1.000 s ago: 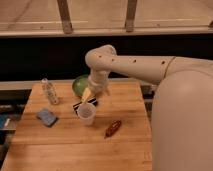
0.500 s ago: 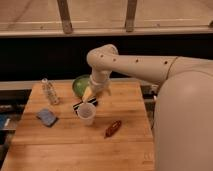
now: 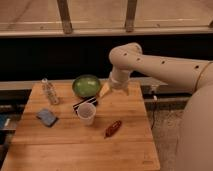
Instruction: Push the ceramic bowl across the table
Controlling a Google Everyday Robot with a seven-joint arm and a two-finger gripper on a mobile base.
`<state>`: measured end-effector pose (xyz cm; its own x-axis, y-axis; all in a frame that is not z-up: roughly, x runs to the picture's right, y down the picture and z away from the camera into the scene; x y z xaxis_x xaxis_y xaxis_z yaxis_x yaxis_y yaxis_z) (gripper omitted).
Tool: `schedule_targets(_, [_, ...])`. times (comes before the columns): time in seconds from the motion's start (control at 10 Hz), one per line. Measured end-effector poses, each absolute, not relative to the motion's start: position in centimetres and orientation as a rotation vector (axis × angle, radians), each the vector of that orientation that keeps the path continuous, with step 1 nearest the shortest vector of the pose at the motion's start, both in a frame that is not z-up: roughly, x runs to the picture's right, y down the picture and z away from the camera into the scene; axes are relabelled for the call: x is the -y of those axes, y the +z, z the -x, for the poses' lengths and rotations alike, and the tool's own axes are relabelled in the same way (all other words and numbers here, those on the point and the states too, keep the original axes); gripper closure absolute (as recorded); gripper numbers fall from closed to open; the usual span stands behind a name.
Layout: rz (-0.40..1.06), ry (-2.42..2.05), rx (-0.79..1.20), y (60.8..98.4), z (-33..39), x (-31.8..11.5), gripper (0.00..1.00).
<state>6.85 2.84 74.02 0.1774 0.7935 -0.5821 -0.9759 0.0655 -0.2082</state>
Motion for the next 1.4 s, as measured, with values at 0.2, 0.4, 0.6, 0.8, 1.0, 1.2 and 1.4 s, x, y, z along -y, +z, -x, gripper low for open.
schedule_targets(0.2, [0.610,1.408,-0.367,74.3,-8.4,-1.8,0.20])
schedule_targets(0.4, [0.582,1.395,-0.362,75.1,-8.1,-0.6,0.20])
schedule_targets(0.6, [0.569,1.353,-0.349,76.7,-5.9,0.7,0.20])
schedule_targets(0.8, [0.568,1.334,-0.339,78.2,-4.8,1.5,0.20])
schedule_targets(1.0, [0.563,1.306,-0.330,81.7,-4.6,3.2,0.20])
schedule_targets(1.2, [0.559,1.313,-0.330,82.0,-5.1,3.5,0.21])
schedule_targets(1.4, [0.560,1.311,-0.327,82.0,-4.9,3.5,0.35])
